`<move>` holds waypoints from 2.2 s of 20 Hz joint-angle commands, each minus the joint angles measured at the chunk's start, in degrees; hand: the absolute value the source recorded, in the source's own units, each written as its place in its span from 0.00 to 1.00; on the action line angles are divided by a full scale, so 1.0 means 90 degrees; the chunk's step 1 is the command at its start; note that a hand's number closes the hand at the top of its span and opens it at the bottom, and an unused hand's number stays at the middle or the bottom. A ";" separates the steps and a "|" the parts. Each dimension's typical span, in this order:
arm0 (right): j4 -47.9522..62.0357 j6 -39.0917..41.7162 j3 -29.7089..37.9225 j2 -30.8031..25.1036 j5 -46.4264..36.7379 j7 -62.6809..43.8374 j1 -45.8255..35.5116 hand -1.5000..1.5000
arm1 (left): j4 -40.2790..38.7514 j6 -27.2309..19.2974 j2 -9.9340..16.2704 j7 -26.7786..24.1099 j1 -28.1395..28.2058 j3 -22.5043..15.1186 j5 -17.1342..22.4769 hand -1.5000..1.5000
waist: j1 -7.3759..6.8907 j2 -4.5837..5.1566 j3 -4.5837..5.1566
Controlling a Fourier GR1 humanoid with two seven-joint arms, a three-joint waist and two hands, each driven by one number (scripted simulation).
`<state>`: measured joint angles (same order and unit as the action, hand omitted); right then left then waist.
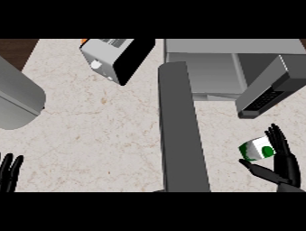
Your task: Pick up the milk, place it into the microwave and close the microwave
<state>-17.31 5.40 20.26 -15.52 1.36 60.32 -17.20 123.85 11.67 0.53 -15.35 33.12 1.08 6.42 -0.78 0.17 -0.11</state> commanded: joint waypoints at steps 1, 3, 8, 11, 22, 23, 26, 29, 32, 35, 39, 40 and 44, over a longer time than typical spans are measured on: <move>0.0242 0.0831 0.0155 -0.0137 0.0185 0.0581 -0.0189 1.00 | 0.0008 0.0031 -0.0056 -0.0083 0.0084 -0.0097 0.0015 0.00 | -0.0058 0.0017 -0.0012; -0.0042 0.1090 0.0140 0.0151 0.0329 0.0612 -0.0030 1.00 | -0.0158 0.0053 -0.0055 -0.0247 0.0122 -0.0151 -0.0148 0.00 | 0.0011 -0.0012 -0.0001; -0.0313 0.0945 0.0117 0.0432 0.0475 0.0486 -0.0187 1.00 | -0.0171 0.0125 0.0010 -0.0287 0.0021 0.0126 -0.0004 0.00 | 0.0012 -0.0015 0.0004; -0.0508 0.1679 -0.0017 0.0197 0.0511 0.0302 0.0013 1.00 | 0.0174 -0.0027 0.0000 0.0190 -0.0051 0.0133 0.0084 0.00 | 0.0056 -0.0019 0.0004; -0.1293 0.1963 -0.0875 0.0694 0.0373 -0.0498 -0.0317 1.00 | -0.0063 0.0175 0.0081 0.0024 -0.0128 0.0413 0.0303 0.00 | 0.0043 -0.0018 0.0009; -0.1460 0.1912 -0.1022 0.0676 0.0244 -0.0362 -0.0303 1.00 | -0.0206 0.0185 -0.0053 -0.0298 0.0173 0.0166 0.0060 0.00 | 0.0025 -0.0027 0.0010; -0.2482 0.1568 -0.1391 0.0966 0.0214 -0.1042 0.0056 1.00 | -0.0016 0.0367 0.0030 -0.0284 0.0392 0.0423 0.0265 0.00 | 0.0099 -0.0061 0.0021; -0.3624 0.1574 -0.1578 0.1040 0.0434 -0.1813 0.0570 1.00 | 0.0130 0.0725 0.0212 -0.0318 0.0715 0.0796 0.0818 0.00 | 0.0118 -0.0073 0.0024; -0.5191 0.1183 -0.1890 0.1263 0.0483 -0.2581 0.1185 1.00 | 0.0112 0.0337 -0.0033 -0.0202 0.0403 0.0639 0.0353 0.00 | 0.0180 -0.0072 0.0025; -0.6278 0.1004 -0.2215 0.1617 0.0578 -0.3238 0.1894 1.00 | -0.0203 0.0811 0.0081 -0.0548 0.0565 0.0760 0.0582 0.00 | 0.0137 -0.0060 0.0023; -0.7883 0.0680 -0.2521 0.1691 0.0699 -0.4115 0.2869 1.00 | -0.0080 0.0771 -0.0051 -0.0494 0.0721 0.0724 0.0473 0.00 | 0.0127 -0.0054 0.0020; -0.7840 0.0201 -0.3083 0.1714 0.0907 -0.4012 0.2847 1.00 | 0.0024 0.0849 -0.0053 -0.0461 0.0823 0.0741 0.0584 0.00 | 0.0086 -0.0046 0.0016; -0.8719 -0.0549 -0.3496 0.1720 0.1012 -0.5048 0.2588 1.00 | -0.0335 0.0813 0.0170 -0.0172 0.0147 0.1197 0.0888 0.00 | 0.0095 -0.0032 0.0016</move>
<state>-87.46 6.81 -6.11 -0.54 9.30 22.05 5.49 122.84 18.94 1.29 -17.91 37.24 9.80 13.13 0.14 -0.21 0.04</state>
